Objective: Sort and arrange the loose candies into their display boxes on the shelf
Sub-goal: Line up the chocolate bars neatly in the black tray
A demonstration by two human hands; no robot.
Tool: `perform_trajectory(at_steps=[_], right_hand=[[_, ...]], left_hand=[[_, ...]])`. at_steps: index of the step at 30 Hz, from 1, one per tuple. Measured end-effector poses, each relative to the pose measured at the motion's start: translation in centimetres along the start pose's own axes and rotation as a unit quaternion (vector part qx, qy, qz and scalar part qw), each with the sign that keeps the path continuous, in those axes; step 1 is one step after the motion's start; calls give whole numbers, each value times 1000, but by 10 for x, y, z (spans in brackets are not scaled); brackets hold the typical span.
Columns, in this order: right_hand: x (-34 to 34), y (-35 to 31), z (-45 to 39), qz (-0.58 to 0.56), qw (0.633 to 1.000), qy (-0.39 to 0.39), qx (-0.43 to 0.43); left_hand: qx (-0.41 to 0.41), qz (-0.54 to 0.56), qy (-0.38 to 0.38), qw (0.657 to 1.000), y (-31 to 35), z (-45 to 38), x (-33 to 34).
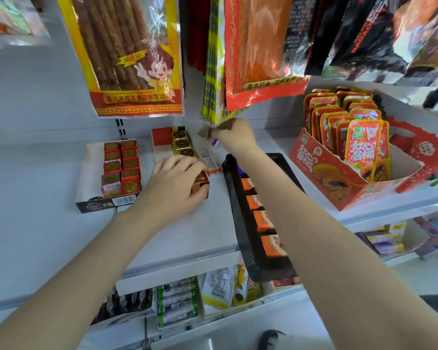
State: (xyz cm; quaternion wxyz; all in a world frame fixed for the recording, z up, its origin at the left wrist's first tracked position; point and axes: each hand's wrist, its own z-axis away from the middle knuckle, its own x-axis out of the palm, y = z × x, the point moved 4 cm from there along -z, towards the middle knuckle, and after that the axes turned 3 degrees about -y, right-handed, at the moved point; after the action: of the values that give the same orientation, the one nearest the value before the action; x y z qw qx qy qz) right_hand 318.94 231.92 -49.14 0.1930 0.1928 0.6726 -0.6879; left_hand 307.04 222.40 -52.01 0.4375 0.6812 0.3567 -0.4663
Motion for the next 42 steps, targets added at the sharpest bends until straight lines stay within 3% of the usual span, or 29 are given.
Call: perform_trajectory(at_steps=[3,6,8,11,15,20,22,28,32,36,42], right_hand=[[-36,8,15,-95,995,25,4],[-66,26,24,-256,966,36,14],[-81,35,28,-289,955,60,-6],[-89,37,32,-159,980,82,-84],[-79,30,29,9,987,-22,-159],[-69,17,14,231,937,-220,-145],[-60,14,12,272,919,-253,-133],[-50,41,14,227,948,-172,-141],[-49,47,14,333,906,-119,-232],[-53,55,21,299,919,-86,-241],[-54,38,21,327,905,-70,-262]], left_hand=[[0,22,-5,1000,0,0,-2],[-5,25,-10,1000,-1,-1,-6],[-2,5,-1,1000,3,-1,-8],[37,-2,4,999,22,2,-5],[114,-20,-25,993,46,4,8],[120,1,-36,992,47,-4,12],[123,14,-27,992,48,-8,9],[115,29,-26,993,48,-9,10],[109,38,-30,993,45,-8,11],[111,35,-26,993,47,-9,11],[129,3,5,992,38,-5,6]])
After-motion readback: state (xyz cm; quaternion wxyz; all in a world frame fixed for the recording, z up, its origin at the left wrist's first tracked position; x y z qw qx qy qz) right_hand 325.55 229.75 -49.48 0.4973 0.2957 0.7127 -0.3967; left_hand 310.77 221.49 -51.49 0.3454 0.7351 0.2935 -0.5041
